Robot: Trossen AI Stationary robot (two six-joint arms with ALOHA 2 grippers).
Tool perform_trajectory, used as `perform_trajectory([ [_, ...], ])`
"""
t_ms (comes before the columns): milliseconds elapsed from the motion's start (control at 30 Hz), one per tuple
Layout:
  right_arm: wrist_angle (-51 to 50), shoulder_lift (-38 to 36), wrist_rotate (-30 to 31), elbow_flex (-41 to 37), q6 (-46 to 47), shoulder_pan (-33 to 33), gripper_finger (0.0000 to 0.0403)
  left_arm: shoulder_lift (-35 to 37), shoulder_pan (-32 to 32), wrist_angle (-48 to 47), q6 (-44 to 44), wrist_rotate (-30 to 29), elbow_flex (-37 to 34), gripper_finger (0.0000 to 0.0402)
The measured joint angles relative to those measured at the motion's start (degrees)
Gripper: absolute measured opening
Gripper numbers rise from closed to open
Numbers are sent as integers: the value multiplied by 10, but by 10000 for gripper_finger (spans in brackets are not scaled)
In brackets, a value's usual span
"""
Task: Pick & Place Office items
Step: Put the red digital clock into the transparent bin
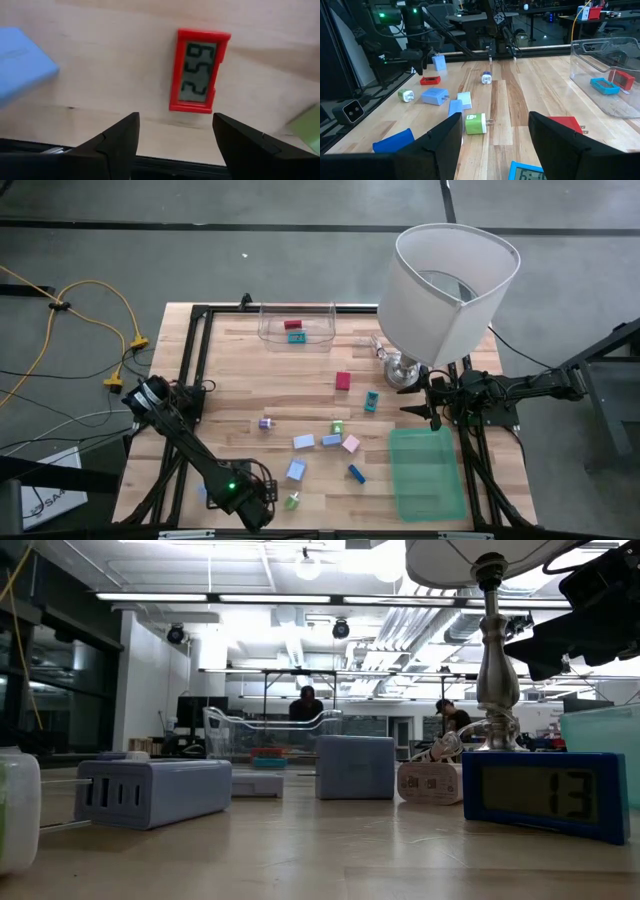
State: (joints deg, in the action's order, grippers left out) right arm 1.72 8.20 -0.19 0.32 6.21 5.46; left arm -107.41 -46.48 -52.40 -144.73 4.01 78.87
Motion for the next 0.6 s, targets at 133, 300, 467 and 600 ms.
perform_trajectory([
  [133, -1, 0, 0, 0, 0, 0, 215, -12, 4, 9, 12, -3, 0, 244],
  [300, -1, 0, 0, 0, 0, 0, 215, -23, 6, 19, 26, -10, 0, 244],
  [467, -2, 0, 0, 0, 0, 0, 215, -24, 6, 15, 32, -31, 0, 244],
  [600, -2, 0, 0, 0, 0, 0, 215, -28, 6, 15, 43, -42, 0, 244],
])
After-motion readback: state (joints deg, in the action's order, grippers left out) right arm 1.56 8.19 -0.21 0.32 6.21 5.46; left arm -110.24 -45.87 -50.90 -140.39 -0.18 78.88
